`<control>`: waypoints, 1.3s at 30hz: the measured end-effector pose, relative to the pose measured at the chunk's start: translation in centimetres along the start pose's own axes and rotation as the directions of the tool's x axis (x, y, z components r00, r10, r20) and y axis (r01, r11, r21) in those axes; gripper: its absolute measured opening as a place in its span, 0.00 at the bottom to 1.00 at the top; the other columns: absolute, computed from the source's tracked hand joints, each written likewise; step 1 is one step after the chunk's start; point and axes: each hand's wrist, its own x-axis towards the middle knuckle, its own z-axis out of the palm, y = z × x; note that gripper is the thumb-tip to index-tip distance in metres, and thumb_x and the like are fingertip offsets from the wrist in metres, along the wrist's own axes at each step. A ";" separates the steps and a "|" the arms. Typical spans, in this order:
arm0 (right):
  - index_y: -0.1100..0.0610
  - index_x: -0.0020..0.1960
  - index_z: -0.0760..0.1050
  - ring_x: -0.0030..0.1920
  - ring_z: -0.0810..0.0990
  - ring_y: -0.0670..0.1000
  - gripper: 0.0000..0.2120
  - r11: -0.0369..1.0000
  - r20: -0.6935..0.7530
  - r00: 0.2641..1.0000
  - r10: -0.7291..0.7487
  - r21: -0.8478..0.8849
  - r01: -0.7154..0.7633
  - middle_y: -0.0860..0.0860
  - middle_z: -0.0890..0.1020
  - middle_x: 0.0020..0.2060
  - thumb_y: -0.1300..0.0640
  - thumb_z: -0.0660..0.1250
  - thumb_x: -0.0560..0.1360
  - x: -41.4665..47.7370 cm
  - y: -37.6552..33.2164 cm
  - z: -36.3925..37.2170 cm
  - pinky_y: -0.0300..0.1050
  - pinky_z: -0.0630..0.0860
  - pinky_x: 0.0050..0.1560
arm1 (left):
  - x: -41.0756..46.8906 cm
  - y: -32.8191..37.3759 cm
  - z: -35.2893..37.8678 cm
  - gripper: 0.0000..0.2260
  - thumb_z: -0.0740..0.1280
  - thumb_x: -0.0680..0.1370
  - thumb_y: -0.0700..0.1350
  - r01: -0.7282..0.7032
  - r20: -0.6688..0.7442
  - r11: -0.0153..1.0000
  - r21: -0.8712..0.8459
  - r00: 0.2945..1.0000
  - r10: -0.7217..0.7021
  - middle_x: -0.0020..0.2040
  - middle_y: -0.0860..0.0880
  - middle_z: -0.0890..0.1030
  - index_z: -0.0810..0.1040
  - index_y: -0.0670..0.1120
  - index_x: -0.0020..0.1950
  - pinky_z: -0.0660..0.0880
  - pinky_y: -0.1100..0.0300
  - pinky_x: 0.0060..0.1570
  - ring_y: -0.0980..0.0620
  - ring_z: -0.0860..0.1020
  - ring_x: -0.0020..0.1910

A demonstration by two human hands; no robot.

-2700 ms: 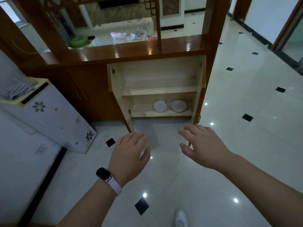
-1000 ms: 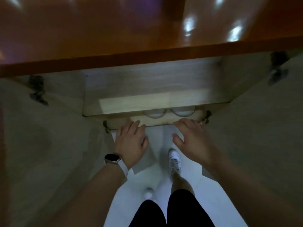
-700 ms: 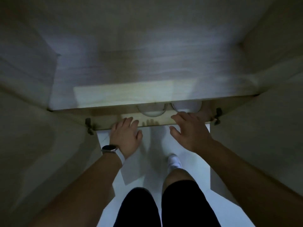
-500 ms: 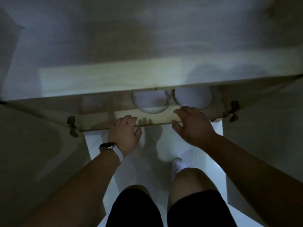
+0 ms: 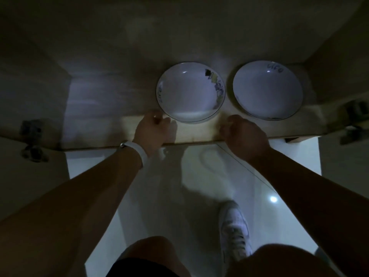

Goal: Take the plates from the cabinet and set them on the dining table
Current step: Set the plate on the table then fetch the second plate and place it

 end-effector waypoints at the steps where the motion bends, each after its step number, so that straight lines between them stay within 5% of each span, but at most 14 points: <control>1: 0.57 0.59 0.73 0.52 0.79 0.58 0.20 0.999 0.017 1.000 0.016 0.038 -0.017 0.57 0.81 0.49 0.43 0.58 0.78 0.7 0.0 0.5 0.46 0.69 0.48 | 0.8 0.2 0.2 0.12 0.69 0.73 0.51 -0.022 -0.004 1.000 0.009 1.000 0.022 0.44 0.45 0.82 0.78 0.46 0.51 0.75 0.60 0.45 0.47 0.79 0.46; 3: 0.59 0.58 0.74 0.48 0.78 0.56 0.19 0.981 0.049 0.997 0.063 0.179 -0.071 0.55 0.79 0.45 0.44 0.59 0.78 2.2 -0.3 1.3 0.43 0.68 0.46 | 2.8 0.0 0.4 0.13 0.67 0.71 0.55 -0.082 -0.007 0.993 0.083 0.997 0.083 0.43 0.48 0.83 0.79 0.48 0.50 0.74 0.58 0.46 0.45 0.81 0.48; 7: 0.56 0.41 0.77 0.36 0.81 0.54 0.15 0.843 0.029 0.991 0.133 0.522 -0.128 0.53 0.80 0.33 0.45 0.64 0.76 5.3 -1.3 2.2 0.49 0.78 0.42 | 5.7 0.3 0.5 0.16 0.65 0.77 0.48 -0.107 -0.007 0.988 0.112 0.994 0.109 0.53 0.46 0.82 0.75 0.42 0.62 0.73 0.58 0.49 0.46 0.79 0.53; 12: 0.58 0.39 0.76 0.20 0.74 0.43 0.09 0.676 0.086 0.984 0.157 0.717 -0.170 0.54 0.78 0.29 0.56 0.70 0.76 7.3 -2.7 2.1 0.34 0.69 0.21 | 8.1 1.3 0.3 0.15 0.64 0.78 0.44 -0.141 -0.024 0.977 0.162 0.989 0.147 0.55 0.47 0.78 0.72 0.43 0.64 0.72 0.57 0.48 0.49 0.75 0.51; 17: 0.60 0.41 0.74 0.21 0.75 0.48 0.05 0.715 0.095 0.988 0.123 0.682 -0.154 0.61 0.77 0.32 0.63 0.67 0.76 8.4 -3.0 2.0 0.36 0.70 0.19 | 8.3 0.0 0.7 0.13 0.64 0.76 0.41 -0.136 -0.108 0.991 0.016 0.985 0.136 0.52 0.51 0.80 0.74 0.49 0.61 0.77 0.54 0.53 0.49 0.77 0.52; 23: 0.58 0.46 0.73 0.32 0.79 0.53 0.04 0.674 0.089 0.991 0.102 0.726 -0.134 0.57 0.80 0.40 0.64 0.67 0.76 8.7 -2.4 2.5 0.40 0.77 0.25 | 8.4 -0.7 0.9 0.12 0.64 0.76 0.40 -0.158 -0.131 0.986 -0.049 0.980 0.151 0.48 0.53 0.79 0.74 0.48 0.58 0.76 0.60 0.45 0.52 0.77 0.48; 26: 0.59 0.57 0.72 0.44 0.81 0.51 0.13 0.629 0.085 0.988 0.129 0.763 -0.148 0.54 0.79 0.49 0.62 0.70 0.74 8.6 -2.0 3.3 0.42 0.81 0.32 | 7.8 -0.8 0.6 0.12 0.64 0.76 0.38 -0.174 -0.110 0.983 -0.067 0.980 0.166 0.50 0.51 0.78 0.73 0.46 0.59 0.78 0.55 0.48 0.51 0.77 0.49; 29: 0.58 0.59 0.72 0.50 0.80 0.54 0.17 0.607 0.136 0.981 0.135 0.771 -0.190 0.56 0.78 0.54 0.60 0.70 0.72 7.8 -1.8 3.5 0.50 0.83 0.37 | 6.0 -0.8 0.2 0.10 0.62 0.78 0.33 -0.151 -0.064 0.966 -0.210 0.988 0.141 0.47 0.52 0.77 0.70 0.45 0.56 0.77 0.62 0.40 0.56 0.77 0.45; 31: 0.59 0.60 0.73 0.48 0.82 0.58 0.18 0.670 0.160 0.983 0.087 0.721 -0.177 0.60 0.79 0.54 0.58 0.69 0.72 6.7 -1.6 3.3 0.48 0.82 0.33 | 4.1 -1.0 -0.2 0.12 0.61 0.78 0.31 -0.130 -0.036 0.948 -0.291 0.991 0.125 0.49 0.51 0.77 0.69 0.44 0.57 0.78 0.63 0.37 0.53 0.78 0.48; 35: 0.60 0.56 0.73 0.39 0.82 0.55 0.10 0.723 0.163 0.985 0.052 0.674 -0.150 0.59 0.81 0.47 0.62 0.65 0.75 3.4 -1.8 2.1 0.46 0.80 0.32 | -0.2 -1.5 -1.5 0.15 0.63 0.77 0.34 -0.045 0.003 0.936 -0.348 0.999 0.049 0.55 0.49 0.78 0.69 0.48 0.61 0.81 0.42 0.44 0.44 0.78 0.54; 39: 0.58 0.57 0.71 0.40 0.80 0.52 0.10 0.793 0.213 0.974 0.079 0.579 -0.190 0.57 0.79 0.48 0.61 0.66 0.76 -1.1 -2.6 -0.1 0.38 0.76 0.27 | -6.4 -0.5 -2.9 0.18 0.63 0.78 0.33 -0.003 0.005 0.924 -0.382 1.000 0.005 0.54 0.51 0.77 0.69 0.46 0.65 0.81 0.56 0.35 0.53 0.78 0.48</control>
